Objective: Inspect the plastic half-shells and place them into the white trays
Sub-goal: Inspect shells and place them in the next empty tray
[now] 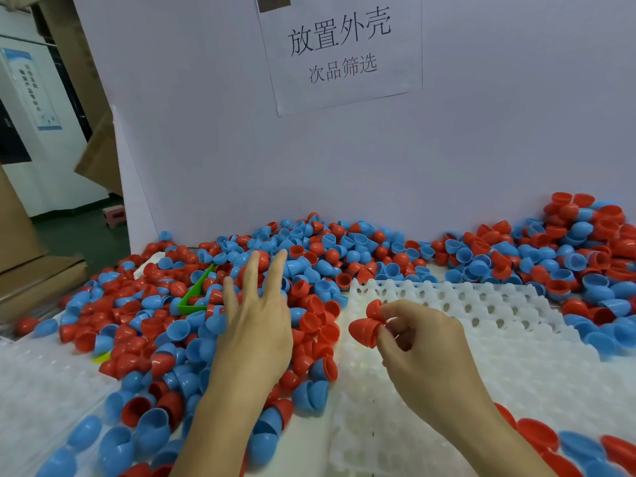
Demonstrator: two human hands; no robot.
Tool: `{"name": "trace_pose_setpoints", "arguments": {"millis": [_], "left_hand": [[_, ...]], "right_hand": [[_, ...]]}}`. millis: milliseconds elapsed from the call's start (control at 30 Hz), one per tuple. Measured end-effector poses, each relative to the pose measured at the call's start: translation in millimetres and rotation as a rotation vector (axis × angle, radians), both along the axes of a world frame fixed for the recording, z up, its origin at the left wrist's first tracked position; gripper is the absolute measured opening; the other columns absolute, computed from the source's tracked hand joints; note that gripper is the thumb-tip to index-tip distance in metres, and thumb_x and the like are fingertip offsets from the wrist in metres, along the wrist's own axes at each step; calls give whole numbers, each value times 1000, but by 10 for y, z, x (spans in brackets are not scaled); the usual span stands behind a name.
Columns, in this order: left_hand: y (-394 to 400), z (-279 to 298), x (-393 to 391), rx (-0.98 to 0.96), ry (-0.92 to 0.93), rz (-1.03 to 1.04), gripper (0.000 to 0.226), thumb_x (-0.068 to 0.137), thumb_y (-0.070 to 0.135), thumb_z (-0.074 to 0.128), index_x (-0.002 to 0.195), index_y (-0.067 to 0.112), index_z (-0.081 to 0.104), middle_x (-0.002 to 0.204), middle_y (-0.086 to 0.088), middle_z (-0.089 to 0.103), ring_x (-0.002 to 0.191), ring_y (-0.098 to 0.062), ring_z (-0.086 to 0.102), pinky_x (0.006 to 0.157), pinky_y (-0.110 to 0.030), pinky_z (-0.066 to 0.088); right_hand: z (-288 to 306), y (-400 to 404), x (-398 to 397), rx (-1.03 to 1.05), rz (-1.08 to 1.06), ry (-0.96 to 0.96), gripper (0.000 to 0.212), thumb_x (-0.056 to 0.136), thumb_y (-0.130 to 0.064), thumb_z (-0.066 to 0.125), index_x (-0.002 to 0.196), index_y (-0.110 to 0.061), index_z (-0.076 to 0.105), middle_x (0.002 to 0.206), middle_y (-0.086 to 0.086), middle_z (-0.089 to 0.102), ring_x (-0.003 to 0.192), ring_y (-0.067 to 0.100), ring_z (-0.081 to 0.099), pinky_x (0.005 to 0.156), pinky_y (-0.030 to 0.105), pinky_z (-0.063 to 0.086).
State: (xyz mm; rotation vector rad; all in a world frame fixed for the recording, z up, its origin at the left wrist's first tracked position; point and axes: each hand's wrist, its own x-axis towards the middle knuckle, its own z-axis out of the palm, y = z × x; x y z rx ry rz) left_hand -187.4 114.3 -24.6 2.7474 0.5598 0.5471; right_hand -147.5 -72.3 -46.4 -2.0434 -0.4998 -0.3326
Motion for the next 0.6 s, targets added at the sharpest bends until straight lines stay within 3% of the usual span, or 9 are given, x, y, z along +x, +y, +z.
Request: {"name": "trace_pose_setpoints", "arguments": {"millis": [67, 133, 233, 300, 367, 467, 600], "left_hand": [[6, 33, -6, 7, -8, 32, 74, 102, 5, 39, 156, 38, 1, 166, 11, -12, 154, -25, -7, 120, -50, 23], [-5, 50, -35, 18, -17, 93, 75, 102, 9, 41, 155, 43, 1, 167, 10, 4, 154, -24, 7, 115, -56, 29], [-47, 53, -45, 108, -200, 55, 39, 102, 27, 46, 139, 39, 44, 146, 13, 44, 136, -15, 36, 106, -45, 34], [-129, 55, -23, -135, -339, -164, 14, 100, 32, 51, 108, 39, 61, 115, 21, 61, 113, 0, 53, 95, -23, 43], [-271, 55, -3, -515, -250, -373, 11, 100, 38, 53, 101, 37, 64, 95, 18, 70, 92, 4, 65, 74, -12, 48], [-420, 18, 21, -879, -25, -511, 34, 94, 45, 56, 116, 22, 65, 92, 2, 76, 81, -10, 73, 64, -19, 51], [-387, 2, 17, -1091, -113, -414, 24, 95, 30, 63, 110, 13, 70, 90, -3, 76, 73, -12, 71, 63, -21, 54]], "right_hand": [[-3, -1, 2, -1, -12, -7, 19, 90, -11, 66, 105, -21, 74, 69, -22, 59, 82, -20, 53, 61, -1, 40], [-7, -6, -4, -16, -18, -13, 20, 90, -11, 66, 106, -20, 74, 69, -24, 57, 83, -23, 50, 61, -3, 38], [-8, -20, -3, -19, -20, -18, 21, 91, -11, 66, 109, -19, 74, 70, -24, 56, 84, -26, 48, 62, -4, 36], [5, -21, -8, -19, -15, -14, 22, 91, -12, 66, 110, -19, 73, 71, -26, 56, 84, -25, 49, 63, -4, 37], [35, -8, -24, -1, 17, 9, 22, 92, -13, 66, 110, -24, 73, 68, -25, 59, 78, -18, 57, 61, -1, 42], [74, -6, -52, 57, 77, 15, 22, 93, -13, 66, 96, -34, 71, 64, -23, 66, 70, -8, 65, 60, 5, 48], [66, -26, -29, 34, 25, -20, 19, 93, -11, 66, 103, -25, 74, 67, -21, 65, 71, -7, 64, 62, 8, 50]]}}
